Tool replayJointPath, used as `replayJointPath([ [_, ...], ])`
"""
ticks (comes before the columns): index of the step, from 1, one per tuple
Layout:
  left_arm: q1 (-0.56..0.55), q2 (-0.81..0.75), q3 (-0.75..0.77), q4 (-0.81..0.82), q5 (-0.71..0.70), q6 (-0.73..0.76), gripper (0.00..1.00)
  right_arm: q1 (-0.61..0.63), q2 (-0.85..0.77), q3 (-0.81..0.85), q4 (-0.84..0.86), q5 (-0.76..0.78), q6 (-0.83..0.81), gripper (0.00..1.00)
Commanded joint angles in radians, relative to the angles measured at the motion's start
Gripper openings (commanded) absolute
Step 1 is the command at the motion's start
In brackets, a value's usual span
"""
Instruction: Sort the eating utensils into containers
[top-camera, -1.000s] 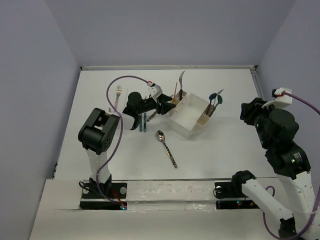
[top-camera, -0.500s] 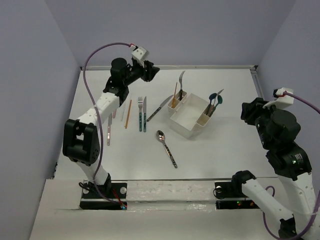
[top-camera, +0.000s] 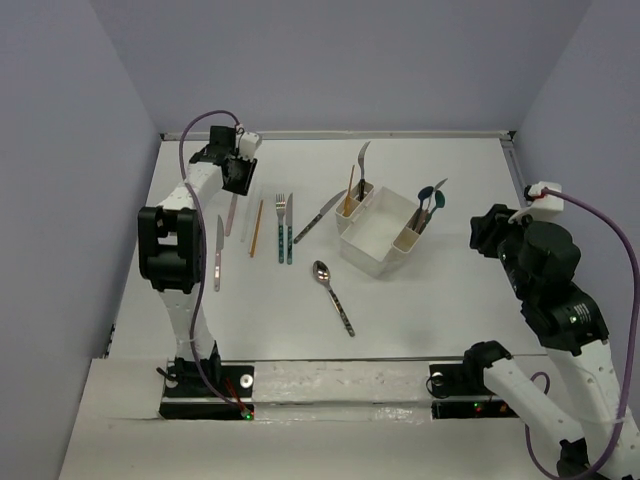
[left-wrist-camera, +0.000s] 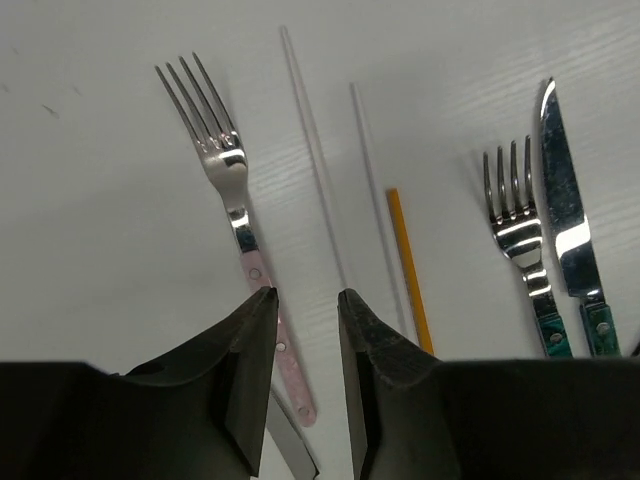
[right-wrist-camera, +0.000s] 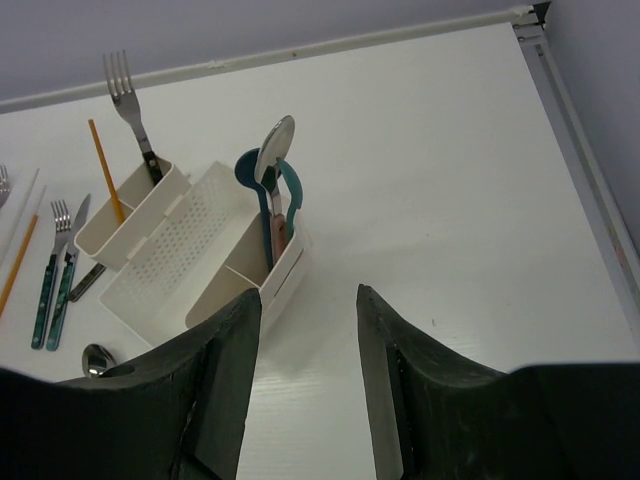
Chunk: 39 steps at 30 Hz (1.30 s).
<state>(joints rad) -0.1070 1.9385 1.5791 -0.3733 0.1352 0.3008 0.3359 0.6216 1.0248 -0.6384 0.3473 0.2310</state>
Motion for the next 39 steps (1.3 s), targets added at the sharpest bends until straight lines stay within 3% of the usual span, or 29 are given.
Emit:
replayJointPath([
  [1,-0.020,0.029,0.067,-0.082,-0.045,0.040,0.42,0.009,-0.033,0.000,0.048,-0.022,-0.009,0.49],
  [13,-0.020,0.256,0.186,-0.142,-0.040,0.080,0.42,0.009,-0.040,0.021,0.008,-0.013,0.019,0.49],
  [21,-0.019,0.269,0.170,-0.084,-0.060,0.053,0.42,0.009,-0.031,0.040,-0.009,-0.004,0.016,0.49],
  [27,-0.014,0.323,0.180,-0.147,-0.039,0.051,0.41,0.009,-0.037,0.031,-0.021,0.007,0.013,0.49],
  [31,-0.014,0.324,0.173,-0.170,0.004,0.046,0.33,0.009,-0.039,0.034,-0.026,0.018,0.002,0.49],
  [33,-0.014,0.342,0.188,-0.194,0.017,0.047,0.14,0.009,-0.037,0.034,-0.024,0.028,-0.004,0.49],
  [36,-0.014,0.355,0.219,-0.222,0.052,0.020,0.00,0.009,-0.034,0.034,-0.023,0.033,-0.009,0.50],
  [39,-0.014,0.329,0.223,-0.207,0.119,-0.031,0.00,0.009,-0.037,0.029,-0.023,0.030,-0.007,0.50],
])
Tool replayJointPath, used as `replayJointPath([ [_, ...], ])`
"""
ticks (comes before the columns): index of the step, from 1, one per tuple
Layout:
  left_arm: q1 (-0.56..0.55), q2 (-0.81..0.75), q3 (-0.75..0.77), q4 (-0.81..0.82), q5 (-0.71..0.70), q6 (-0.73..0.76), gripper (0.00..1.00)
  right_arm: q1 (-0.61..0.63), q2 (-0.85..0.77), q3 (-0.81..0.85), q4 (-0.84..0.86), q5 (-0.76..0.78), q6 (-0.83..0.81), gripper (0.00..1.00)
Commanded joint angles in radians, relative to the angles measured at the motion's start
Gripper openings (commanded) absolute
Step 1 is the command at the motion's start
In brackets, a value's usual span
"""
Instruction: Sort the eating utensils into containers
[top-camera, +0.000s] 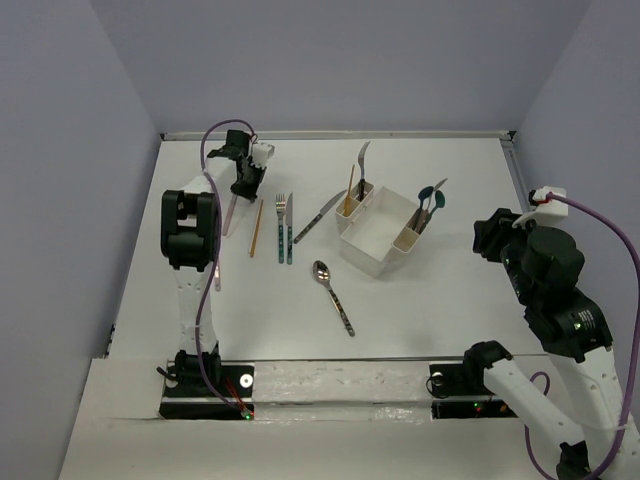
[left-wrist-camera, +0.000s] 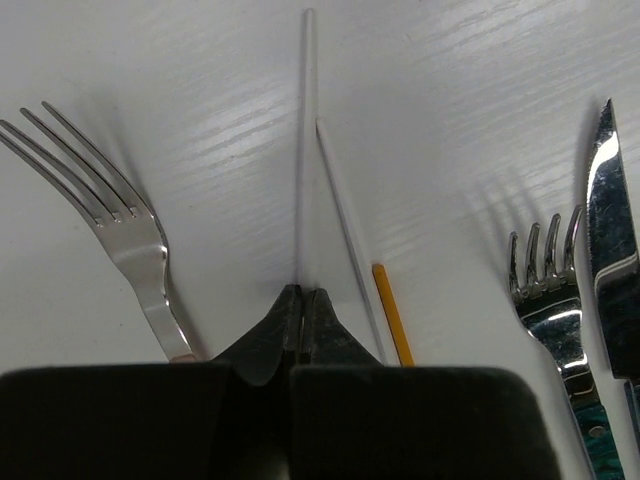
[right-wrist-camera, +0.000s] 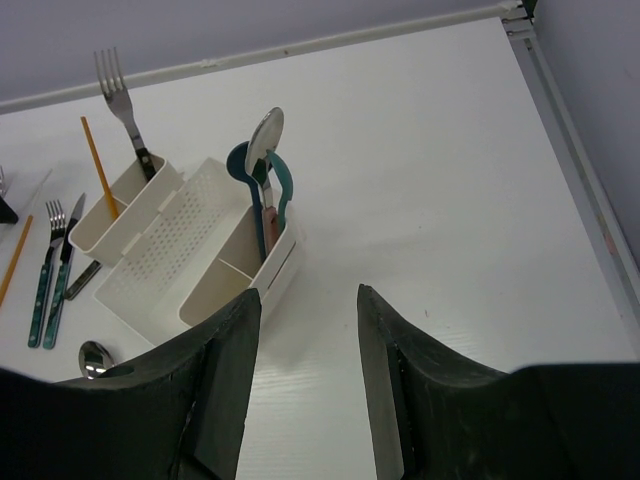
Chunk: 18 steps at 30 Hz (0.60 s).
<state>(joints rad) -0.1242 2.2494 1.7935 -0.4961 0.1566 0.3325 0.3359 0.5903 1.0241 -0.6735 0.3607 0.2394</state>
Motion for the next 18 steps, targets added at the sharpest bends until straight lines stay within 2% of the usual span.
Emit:
replayJointPath([
  [1,0.003,0.013,0.020,-0.082,0.106,-0.078,0.00,0.009,-0.010,0.028,0.012,0.017,-0.015,0.50],
  [9,0.012,-0.100,0.067,-0.059,0.178,-0.167,0.00,0.009,-0.030,0.025,0.006,0.024,-0.012,0.50],
  [13,0.017,-0.175,0.167,-0.041,0.201,-0.193,0.00,0.009,-0.033,0.025,0.005,0.026,-0.015,0.50],
  [16,0.017,-0.256,0.230,0.013,0.279,-0.226,0.00,0.009,-0.032,0.027,0.003,0.023,-0.014,0.50],
  [18,0.014,-0.353,0.193,0.143,0.357,-0.288,0.00,0.009,-0.023,0.033,0.005,0.018,-0.015,0.50],
])
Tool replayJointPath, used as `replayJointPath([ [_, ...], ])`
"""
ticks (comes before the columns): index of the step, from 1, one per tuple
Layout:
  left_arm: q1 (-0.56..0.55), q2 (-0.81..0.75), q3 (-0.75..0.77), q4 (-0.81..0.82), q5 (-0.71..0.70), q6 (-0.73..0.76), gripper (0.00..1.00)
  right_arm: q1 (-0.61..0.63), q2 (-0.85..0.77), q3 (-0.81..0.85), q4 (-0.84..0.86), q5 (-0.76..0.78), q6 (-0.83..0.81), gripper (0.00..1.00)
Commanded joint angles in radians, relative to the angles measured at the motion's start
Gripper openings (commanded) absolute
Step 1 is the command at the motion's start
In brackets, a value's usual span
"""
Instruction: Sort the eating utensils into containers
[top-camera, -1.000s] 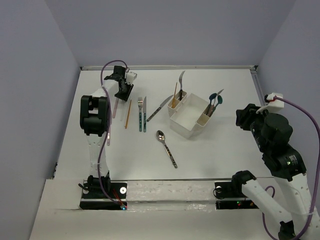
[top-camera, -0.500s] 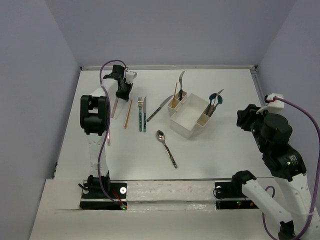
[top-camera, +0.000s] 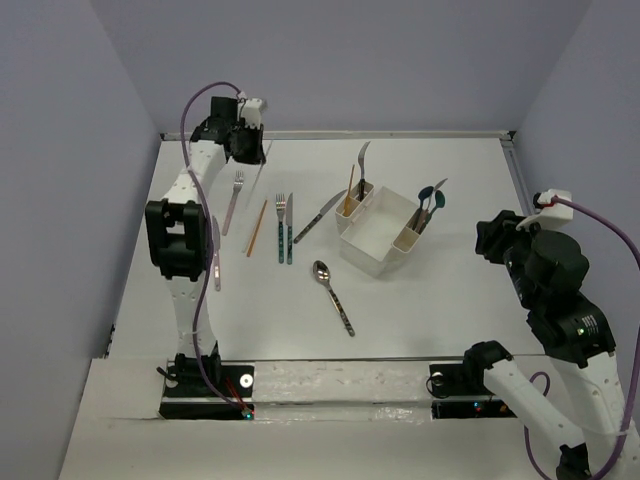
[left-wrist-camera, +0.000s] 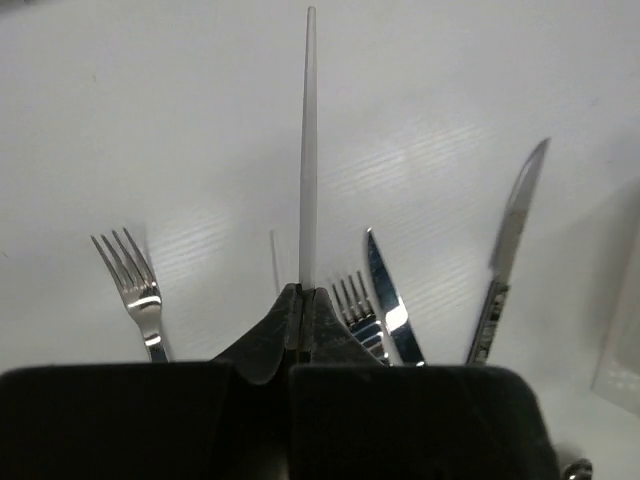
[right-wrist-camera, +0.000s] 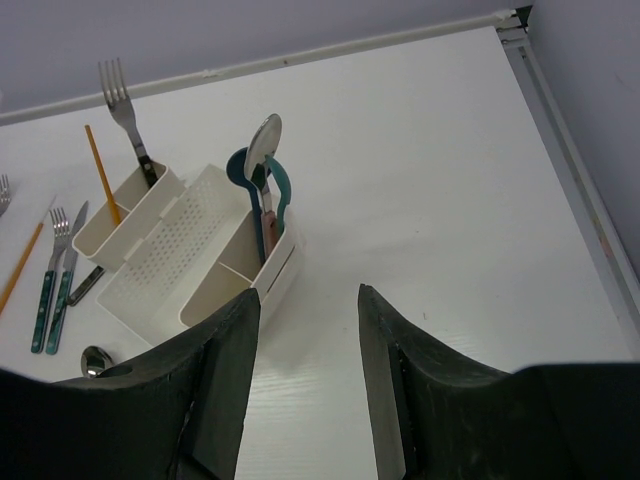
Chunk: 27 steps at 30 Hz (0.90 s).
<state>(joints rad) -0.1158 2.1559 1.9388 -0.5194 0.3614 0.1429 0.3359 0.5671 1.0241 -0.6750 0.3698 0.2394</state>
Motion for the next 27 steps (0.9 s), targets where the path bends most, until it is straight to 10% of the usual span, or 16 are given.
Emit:
replayJointPath([
  [1,0.001,-0.293,0.022,0.220,0.209,-0.121,0.00,0.009,0.007,0.036,0.006,0.009,-0.017,0.50],
  [11,-0.161,-0.642,-0.654,1.489,0.496,-0.505,0.00,0.009,0.016,0.054,0.020,0.018,-0.038,0.50],
  [27,-0.377,-0.529,-0.894,1.900,0.415,-0.453,0.00,0.009,-0.042,0.079,-0.054,0.075,0.000,0.50],
])
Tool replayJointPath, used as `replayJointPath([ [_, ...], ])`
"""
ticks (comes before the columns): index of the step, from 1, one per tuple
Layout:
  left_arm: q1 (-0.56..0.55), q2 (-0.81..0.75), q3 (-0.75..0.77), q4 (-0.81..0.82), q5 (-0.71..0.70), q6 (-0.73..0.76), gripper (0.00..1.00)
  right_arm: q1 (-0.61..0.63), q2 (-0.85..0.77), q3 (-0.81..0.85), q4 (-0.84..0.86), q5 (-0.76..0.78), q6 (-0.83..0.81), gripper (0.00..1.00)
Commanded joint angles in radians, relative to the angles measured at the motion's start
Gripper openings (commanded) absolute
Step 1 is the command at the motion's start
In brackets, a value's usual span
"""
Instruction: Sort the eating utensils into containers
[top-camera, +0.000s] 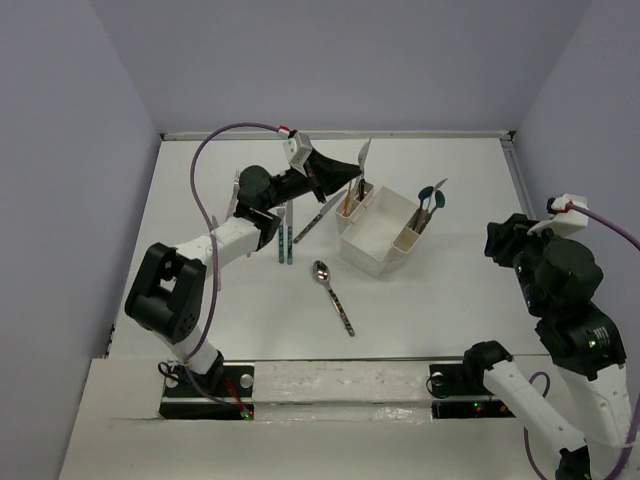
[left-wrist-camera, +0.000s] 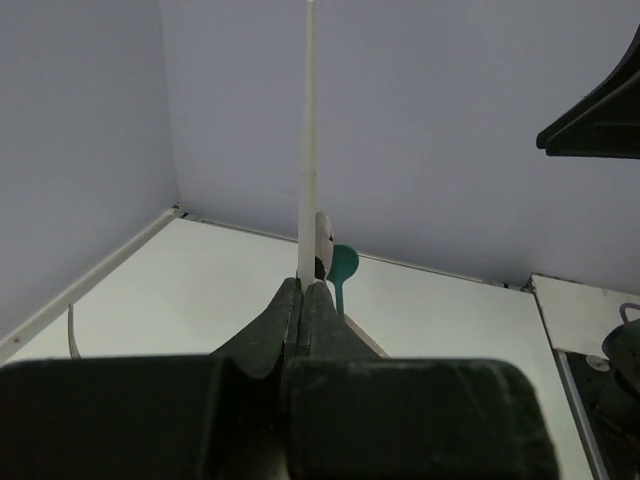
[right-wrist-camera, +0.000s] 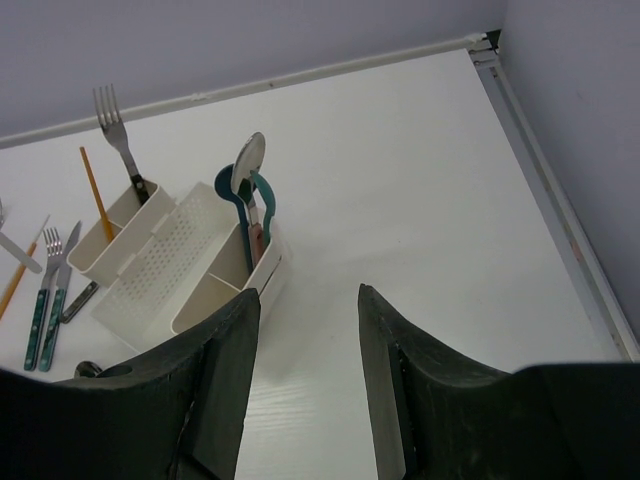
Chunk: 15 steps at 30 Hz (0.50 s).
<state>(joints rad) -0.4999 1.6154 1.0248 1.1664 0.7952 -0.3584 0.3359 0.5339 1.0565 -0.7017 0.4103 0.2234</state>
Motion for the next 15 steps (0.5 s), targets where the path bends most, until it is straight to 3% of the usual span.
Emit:
replayJointPath([
  [1,0.008,0.026,0.037,0.220,-0.036,0.052,0.00,0.009,-0.011,0.051,-0.030,0.035,0.022,0.50],
  [15,0.053,0.221,0.101,0.378,0.022,0.070,0.00,0.009,-0.022,0.189,-0.222,0.084,0.122,0.49],
])
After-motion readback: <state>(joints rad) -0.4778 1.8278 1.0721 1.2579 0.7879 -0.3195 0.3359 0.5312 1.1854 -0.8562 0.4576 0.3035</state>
